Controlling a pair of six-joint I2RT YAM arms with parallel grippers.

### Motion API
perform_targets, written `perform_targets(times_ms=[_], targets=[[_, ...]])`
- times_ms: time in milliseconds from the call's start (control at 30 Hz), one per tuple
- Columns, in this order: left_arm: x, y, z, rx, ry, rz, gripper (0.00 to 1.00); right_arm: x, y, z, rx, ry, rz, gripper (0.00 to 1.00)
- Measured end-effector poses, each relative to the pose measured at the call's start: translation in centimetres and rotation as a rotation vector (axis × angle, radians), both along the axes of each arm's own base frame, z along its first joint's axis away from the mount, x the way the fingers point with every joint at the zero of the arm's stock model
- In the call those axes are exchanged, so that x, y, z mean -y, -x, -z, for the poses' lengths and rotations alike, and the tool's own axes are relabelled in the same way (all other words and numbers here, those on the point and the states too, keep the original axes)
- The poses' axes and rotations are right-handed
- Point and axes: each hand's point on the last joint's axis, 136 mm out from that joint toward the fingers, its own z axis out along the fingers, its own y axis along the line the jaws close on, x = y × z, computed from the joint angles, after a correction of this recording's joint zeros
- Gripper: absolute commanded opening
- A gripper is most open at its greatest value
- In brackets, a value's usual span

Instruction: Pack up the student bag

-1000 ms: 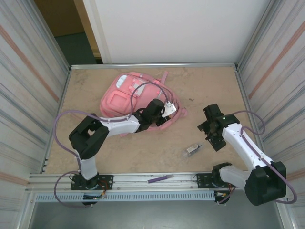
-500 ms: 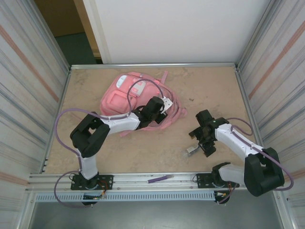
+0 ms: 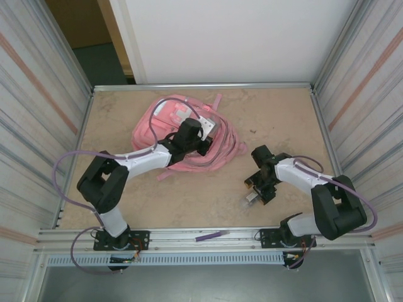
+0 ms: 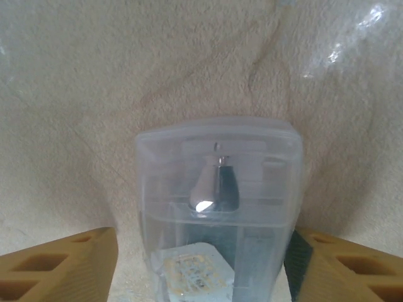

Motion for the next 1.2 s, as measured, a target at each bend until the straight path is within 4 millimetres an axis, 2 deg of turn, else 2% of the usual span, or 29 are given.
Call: perform_targets(times_ms=[67,267,533,600,733,833,1000,1100,1200], targets=[[-0.1,0.2,-0.7,0.001,0.019,0.001,0.00,0.1,0.2,0.0,-0.010,0.002,0.006,0.57],[-0.9,0.5,-2.1,0.012,0.049,-0.013,0.00,-0.3,-0.2,-0.2,0.002,-0.013,0.020,0.54],[-1.9,0.1,-2.6,-0.047,0.123,-0.046,0.00,-2.2,-4.1,-4.3,0.157,-0.086,0.016,0.51],[-2.1,0.2,-2.8,-0.058,0.134,-0.047,0.00,-2.5,-4.9,-5.1,0.184,-0.097,0.014,0.54],[-2.4,0.2,-3.4,-0.064,0.154,-0.053,0.00,-2.4,-5.0,-5.8,0.181,-0.084,-0.002,0.77],[-2.4,0.3,-3.5,-0.072,0.162,-0.046,0.00,-1.9,-4.6,-5.4,0.149,-0.048,-0.010,0.79],[-2.4,0.7,-2.8,-0.097,0.175,-0.045,0.00,-1.7,-3.6,-2.3,0.035,-0.008,-0.043,0.77],[-2.4,0.8,-2.7,-0.106,0.182,-0.042,0.00,-1.6,-3.4,-0.8,-0.008,0.011,-0.069,0.68],[-2.3,0.9,-2.7,-0.113,0.186,-0.042,0.00,-1.3,-3.4,-0.1,-0.029,0.022,-0.082,0.61]])
